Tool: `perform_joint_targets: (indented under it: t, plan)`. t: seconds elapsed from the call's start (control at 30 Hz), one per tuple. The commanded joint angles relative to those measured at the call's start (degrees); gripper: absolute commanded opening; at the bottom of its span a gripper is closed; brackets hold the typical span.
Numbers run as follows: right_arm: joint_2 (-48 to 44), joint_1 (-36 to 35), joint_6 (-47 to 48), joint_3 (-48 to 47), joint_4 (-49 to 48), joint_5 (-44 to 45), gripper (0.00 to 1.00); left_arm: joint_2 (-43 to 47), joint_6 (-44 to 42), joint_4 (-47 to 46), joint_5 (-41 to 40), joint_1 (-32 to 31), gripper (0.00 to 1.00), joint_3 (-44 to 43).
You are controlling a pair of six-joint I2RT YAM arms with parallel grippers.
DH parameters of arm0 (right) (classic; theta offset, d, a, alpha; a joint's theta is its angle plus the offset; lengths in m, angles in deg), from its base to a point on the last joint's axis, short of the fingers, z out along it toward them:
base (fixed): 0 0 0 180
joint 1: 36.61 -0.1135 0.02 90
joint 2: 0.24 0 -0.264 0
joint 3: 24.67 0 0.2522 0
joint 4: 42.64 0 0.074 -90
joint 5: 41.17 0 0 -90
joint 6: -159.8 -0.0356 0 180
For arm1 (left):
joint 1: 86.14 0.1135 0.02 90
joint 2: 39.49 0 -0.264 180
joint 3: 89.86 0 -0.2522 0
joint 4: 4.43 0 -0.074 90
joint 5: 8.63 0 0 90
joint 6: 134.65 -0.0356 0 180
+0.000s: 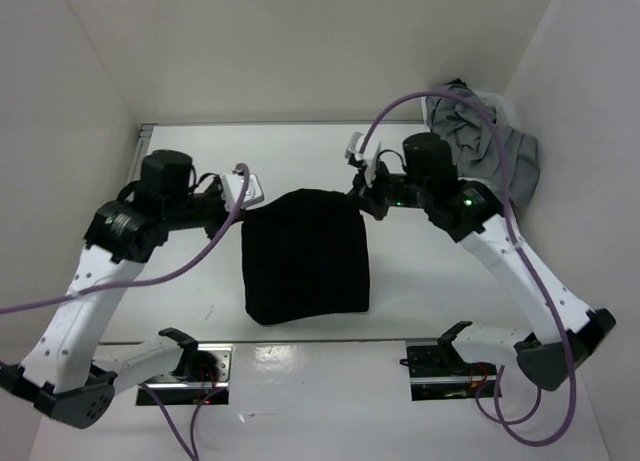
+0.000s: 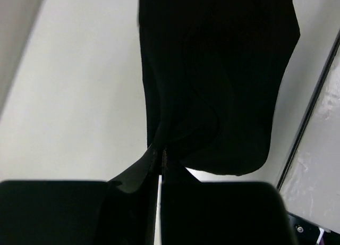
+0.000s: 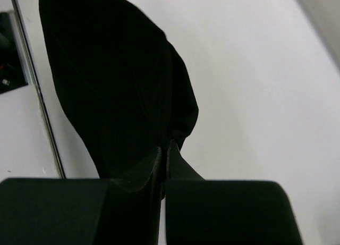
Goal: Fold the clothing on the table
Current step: Flatten the skirt out
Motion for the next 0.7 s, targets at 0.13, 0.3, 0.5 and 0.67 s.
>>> perform_joint_targets:
  t: [0.13, 0.3, 0.5, 0.67]
  plan:
    - [10.93, -0.1, -0.73, 8.1, -13.42, 6.11, 0.0, -10.43, -1.43, -14.31, 0.4, -0.09, 0.0, 8.33]
    - [18.41, 1.74, -0.73, 6.8, -18.96, 8.76, 0.0, -20.02, -1.43, -19.34, -0.92, 2.28, 0.0, 7.38]
    - [28.96, 6.67, 0.41, 2.66, -21.51, 10.7, 0.0, -36.18, -1.96, -19.87, -0.3, 7.55, 0.0, -0.18]
    - [36.86, 10.01, 0.41, -2.78, -21.52, 11.31, 0.0, -44.63, -0.82, -20.4, -0.3, 11.59, 0.0, -9.74]
